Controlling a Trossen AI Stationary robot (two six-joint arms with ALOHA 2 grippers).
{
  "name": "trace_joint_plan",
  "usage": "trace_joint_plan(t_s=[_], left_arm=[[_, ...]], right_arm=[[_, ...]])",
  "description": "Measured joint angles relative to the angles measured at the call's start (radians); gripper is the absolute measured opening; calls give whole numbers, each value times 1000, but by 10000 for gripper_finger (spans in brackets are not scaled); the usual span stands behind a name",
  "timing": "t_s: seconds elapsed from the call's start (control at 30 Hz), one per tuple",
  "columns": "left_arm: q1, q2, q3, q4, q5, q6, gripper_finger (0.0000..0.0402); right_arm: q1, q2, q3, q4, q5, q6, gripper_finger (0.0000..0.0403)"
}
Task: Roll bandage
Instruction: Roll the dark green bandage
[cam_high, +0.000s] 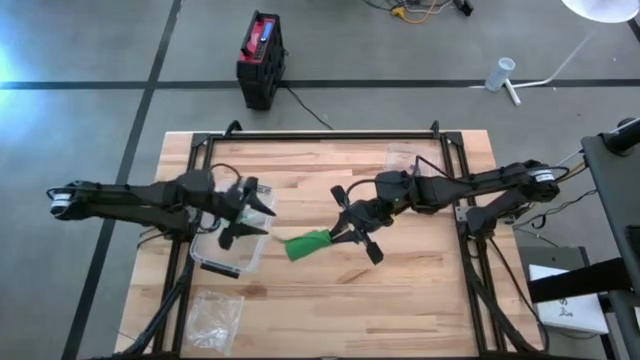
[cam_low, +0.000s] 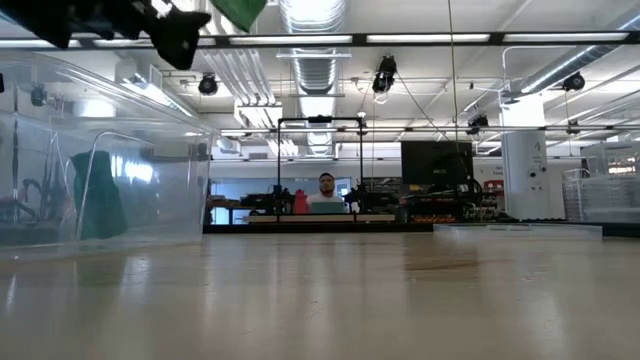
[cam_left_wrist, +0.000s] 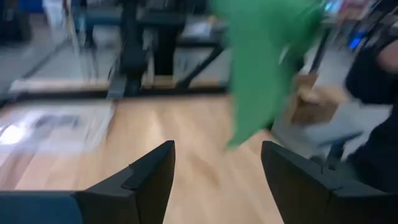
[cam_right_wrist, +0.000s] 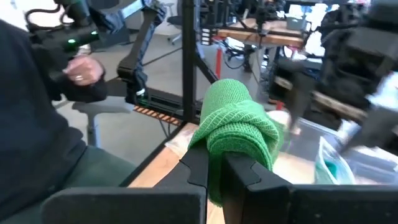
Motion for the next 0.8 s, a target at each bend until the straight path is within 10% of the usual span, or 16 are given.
trace_joint_plan(t_s=[0.27, 0.8], left_arm=[[-60, -23, -219, 511, -69, -55, 237], [-62, 195, -170, 641, -18, -52, 222]], right_arm=[[-22, 0, -3, -8, 0, 5, 8], [-43, 1, -4, -16, 12, -4, 8]])
